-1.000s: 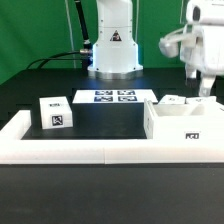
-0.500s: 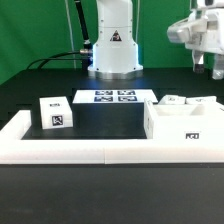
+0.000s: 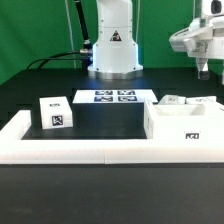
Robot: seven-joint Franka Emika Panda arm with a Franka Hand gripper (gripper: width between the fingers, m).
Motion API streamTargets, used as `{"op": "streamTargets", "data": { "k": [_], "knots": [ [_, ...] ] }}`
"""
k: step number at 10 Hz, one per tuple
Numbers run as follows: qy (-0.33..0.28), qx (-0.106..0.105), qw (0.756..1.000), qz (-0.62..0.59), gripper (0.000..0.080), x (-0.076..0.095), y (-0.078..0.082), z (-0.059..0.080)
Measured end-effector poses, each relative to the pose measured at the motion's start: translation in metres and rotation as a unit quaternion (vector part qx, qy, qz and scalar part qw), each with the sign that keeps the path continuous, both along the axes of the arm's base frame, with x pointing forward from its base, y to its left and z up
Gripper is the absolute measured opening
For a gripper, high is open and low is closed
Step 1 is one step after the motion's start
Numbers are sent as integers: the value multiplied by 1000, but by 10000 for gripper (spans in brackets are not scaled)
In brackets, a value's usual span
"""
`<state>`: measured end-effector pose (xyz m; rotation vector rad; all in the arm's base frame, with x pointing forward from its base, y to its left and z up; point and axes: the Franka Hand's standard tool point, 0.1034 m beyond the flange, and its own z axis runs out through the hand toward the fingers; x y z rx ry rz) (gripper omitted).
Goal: Assemble cabinet
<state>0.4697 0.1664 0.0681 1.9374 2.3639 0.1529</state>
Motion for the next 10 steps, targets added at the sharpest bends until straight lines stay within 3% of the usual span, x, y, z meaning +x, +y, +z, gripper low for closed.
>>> {"op": "streamTargets", "data": {
  "k": [4,10],
  "knots": [
    [23,3,1000,-10,797,-35,8,-22],
    [43,6,999,-14,797,-50,15,-44]
  ]
}}
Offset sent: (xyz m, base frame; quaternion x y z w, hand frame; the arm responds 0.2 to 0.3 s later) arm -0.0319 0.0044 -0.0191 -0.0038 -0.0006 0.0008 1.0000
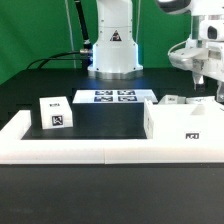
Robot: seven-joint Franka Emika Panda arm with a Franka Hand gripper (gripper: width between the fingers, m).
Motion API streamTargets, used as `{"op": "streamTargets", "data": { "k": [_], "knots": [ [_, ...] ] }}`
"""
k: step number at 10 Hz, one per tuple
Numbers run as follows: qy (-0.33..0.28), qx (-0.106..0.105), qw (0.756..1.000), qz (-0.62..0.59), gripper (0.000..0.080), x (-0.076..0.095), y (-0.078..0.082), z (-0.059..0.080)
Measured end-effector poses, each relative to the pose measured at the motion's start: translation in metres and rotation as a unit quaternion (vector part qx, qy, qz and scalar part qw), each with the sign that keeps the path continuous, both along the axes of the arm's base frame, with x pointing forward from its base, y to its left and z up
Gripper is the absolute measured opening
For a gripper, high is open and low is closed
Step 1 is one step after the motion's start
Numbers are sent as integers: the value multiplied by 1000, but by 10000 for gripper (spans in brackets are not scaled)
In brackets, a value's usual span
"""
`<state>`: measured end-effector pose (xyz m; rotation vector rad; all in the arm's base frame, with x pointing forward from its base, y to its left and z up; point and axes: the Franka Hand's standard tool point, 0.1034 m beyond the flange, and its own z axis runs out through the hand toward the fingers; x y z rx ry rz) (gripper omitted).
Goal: Assemble cabinet
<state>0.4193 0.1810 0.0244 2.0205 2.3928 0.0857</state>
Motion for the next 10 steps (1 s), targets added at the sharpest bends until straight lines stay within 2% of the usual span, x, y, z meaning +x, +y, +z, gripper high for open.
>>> {"op": "streamTargets", "data": {
  "k": [3,5,6,7,8,9,10],
  "knots": [
    [9,-1,1000,-1,797,-5,-2,-9],
    [10,-1,1000,-1,797,-6,-2,-9],
    [10,-1,1000,-1,678,-6,-2,-9],
    [11,-1,1000,-1,678,-7,-2,-10],
    [14,-2,1000,-1,495,-9,-2,-13],
    [17,-2,1000,-2,348,-10,-2,-16],
    [15,0,1000,-2,348,-9,-1,-15]
  ]
}}
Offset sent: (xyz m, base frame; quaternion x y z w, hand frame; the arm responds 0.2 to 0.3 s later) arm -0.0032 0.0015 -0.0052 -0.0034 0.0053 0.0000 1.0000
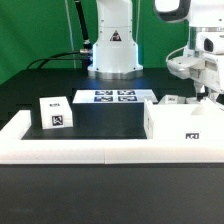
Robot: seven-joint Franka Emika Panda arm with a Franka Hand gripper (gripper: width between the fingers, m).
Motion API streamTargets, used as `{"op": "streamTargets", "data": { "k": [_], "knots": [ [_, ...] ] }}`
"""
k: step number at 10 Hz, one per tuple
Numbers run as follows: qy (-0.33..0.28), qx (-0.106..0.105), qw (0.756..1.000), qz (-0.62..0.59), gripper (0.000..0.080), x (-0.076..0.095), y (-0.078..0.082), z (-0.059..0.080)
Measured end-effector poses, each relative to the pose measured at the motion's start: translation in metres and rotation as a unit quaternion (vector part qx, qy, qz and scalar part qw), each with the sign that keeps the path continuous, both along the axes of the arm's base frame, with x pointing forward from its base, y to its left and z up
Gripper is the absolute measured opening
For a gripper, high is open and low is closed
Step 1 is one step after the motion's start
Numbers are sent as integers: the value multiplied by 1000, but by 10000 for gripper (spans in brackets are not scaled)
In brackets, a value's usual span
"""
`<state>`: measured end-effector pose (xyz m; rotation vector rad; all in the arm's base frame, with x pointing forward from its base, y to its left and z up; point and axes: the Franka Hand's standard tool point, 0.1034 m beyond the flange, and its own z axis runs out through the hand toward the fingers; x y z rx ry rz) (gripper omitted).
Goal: Assemble cabinet
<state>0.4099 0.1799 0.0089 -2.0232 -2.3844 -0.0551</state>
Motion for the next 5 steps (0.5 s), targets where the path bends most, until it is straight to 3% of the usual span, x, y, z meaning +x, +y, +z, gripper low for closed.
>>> {"op": "streamTargets", "data": {
  "k": [1,2,3,5],
  "knots": [
    [0,0,1000,0,169,0,0,0],
    [-1,0,1000,0,169,1,0,1],
    [-4,-1,1000,0,68,3,0,4],
    [-5,-1,1000,-1,68,4,-1,6]
  ]
}}
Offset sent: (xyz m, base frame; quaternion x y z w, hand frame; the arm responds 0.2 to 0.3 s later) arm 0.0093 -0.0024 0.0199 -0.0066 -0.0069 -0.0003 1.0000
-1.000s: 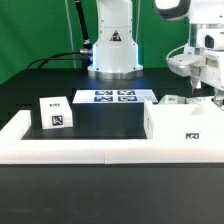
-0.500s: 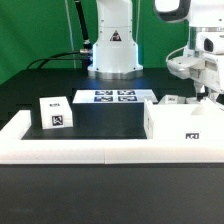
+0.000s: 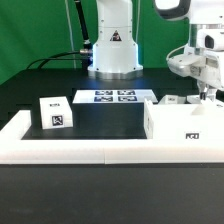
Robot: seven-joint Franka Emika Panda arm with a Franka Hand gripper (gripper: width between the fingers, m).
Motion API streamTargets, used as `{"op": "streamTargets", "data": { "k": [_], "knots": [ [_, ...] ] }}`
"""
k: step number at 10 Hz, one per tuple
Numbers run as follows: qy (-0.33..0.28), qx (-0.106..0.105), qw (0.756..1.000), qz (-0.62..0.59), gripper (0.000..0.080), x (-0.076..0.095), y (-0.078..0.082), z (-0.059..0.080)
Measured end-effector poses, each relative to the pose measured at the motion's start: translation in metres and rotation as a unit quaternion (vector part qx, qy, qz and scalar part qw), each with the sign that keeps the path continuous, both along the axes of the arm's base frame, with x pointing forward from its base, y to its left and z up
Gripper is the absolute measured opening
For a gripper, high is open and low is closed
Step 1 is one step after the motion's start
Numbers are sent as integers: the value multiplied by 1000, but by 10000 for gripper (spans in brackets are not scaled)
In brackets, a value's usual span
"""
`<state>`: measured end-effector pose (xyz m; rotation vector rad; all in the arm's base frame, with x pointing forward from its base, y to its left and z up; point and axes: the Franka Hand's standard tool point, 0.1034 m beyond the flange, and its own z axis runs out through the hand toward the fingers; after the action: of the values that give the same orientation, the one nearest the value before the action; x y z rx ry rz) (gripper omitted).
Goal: Assemble cabinet
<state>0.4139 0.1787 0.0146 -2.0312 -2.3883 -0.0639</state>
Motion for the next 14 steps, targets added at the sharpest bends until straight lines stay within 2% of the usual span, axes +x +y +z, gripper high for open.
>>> {"op": "streamTargets", "data": {
  "k": [2,3,4,7,8,12,14],
  "knots": [
    [-1,-1,1000,-5,68,2,-2,2],
    [-6,-8,999,-35,68,8,-8,16],
    [-16,-10,998,-61,68,15,-16,30],
    [-18,-28,997,-76,70,29,-49,46],
    [-20,-31,997,-72,70,34,-67,49],
    [-17,-30,996,-85,70,33,-67,45],
    [-10,-30,995,-90,70,30,-67,39]
  ]
}}
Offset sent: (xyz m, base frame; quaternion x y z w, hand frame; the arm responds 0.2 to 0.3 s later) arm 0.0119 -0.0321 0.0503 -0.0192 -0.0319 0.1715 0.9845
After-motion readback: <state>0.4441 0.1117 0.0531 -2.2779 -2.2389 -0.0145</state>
